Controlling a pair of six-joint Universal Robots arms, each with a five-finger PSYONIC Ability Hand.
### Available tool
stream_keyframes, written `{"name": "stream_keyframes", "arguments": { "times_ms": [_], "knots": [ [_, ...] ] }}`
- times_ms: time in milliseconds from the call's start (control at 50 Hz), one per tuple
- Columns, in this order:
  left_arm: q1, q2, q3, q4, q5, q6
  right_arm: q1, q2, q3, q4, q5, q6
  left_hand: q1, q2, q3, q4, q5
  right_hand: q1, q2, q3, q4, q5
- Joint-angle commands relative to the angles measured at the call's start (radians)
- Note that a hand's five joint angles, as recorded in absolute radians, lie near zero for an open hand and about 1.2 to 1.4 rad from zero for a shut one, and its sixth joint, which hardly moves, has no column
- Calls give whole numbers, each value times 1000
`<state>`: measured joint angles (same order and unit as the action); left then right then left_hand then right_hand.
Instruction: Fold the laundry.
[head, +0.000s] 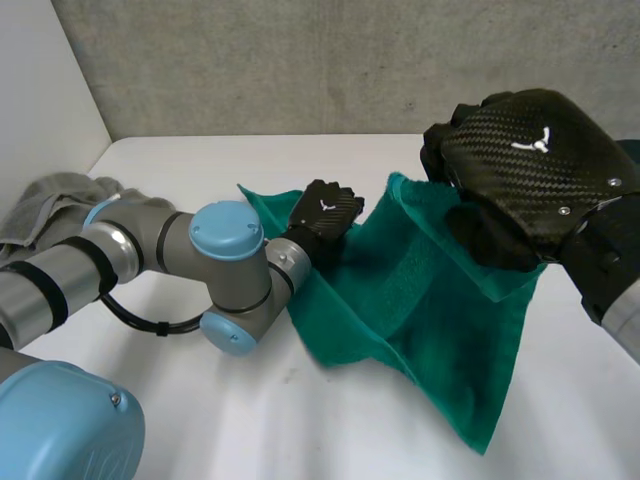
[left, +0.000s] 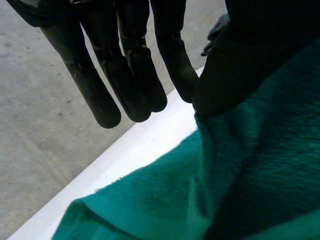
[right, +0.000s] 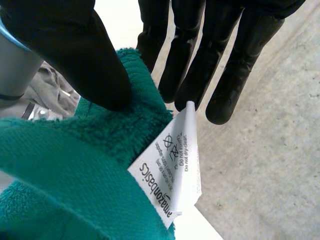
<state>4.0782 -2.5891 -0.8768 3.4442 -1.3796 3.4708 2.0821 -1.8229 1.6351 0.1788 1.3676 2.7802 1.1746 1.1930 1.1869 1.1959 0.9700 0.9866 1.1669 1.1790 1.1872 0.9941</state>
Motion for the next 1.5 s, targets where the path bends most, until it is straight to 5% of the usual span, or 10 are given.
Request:
{"name": "stream_keyframes", "arguments": {
  "times_ms": [20, 240, 380, 440, 520, 900, 1100, 1200, 1340, 1500],
  "knots": [
    [17, 12, 12, 3, -79, 7, -49, 146, -6, -9, 5, -43, 222, 203, 209, 200, 252, 410, 229, 217, 209, 228],
    [166, 228, 57, 242, -229, 39, -137, 462, -274, -208, 71, -79, 222, 203, 209, 200, 252, 410, 229, 217, 209, 228],
    [203, 297, 130, 259, -254, 39, -123, 594, -587, -269, 238, -94, 222, 203, 209, 200, 252, 410, 229, 217, 209, 228],
    [194, 310, 67, 219, -246, 36, -123, 603, -578, -254, 234, -96, 222, 203, 209, 200, 252, 410, 229, 217, 209, 228],
    [154, 343, -118, 138, -228, -5, -114, 574, -442, -242, 222, -85, -631, -649, -643, -652, -601, 410, 229, 217, 209, 228],
    [16, 165, -159, -17, -50, -325, 15, 142, -273, -133, 108, -88, -741, -759, -753, -762, -711, 410, 229, 217, 209, 228],
    [-27, 61, -107, -100, -21, -325, 15, 91, -271, -114, 105, -88, -583, -601, -595, -604, -553, 410, 229, 217, 209, 228],
    [-21, 35, -62, -105, -58, -312, 12, 94, -265, -107, 107, -91, 221, 203, 209, 200, 251, 410, 229, 217, 209, 228],
    [-7, 23, 59, -41, -285, -187, 10, 108, -231, -113, 102, -91, 222, 203, 209, 200, 252, 410, 229, 217, 209, 228],
    [100, 98, 188, 142, -248, -70, -43, 319, -342, -159, 122, -93, 222, 203, 209, 200, 252, 410, 229, 217, 209, 228]
  ]
}}
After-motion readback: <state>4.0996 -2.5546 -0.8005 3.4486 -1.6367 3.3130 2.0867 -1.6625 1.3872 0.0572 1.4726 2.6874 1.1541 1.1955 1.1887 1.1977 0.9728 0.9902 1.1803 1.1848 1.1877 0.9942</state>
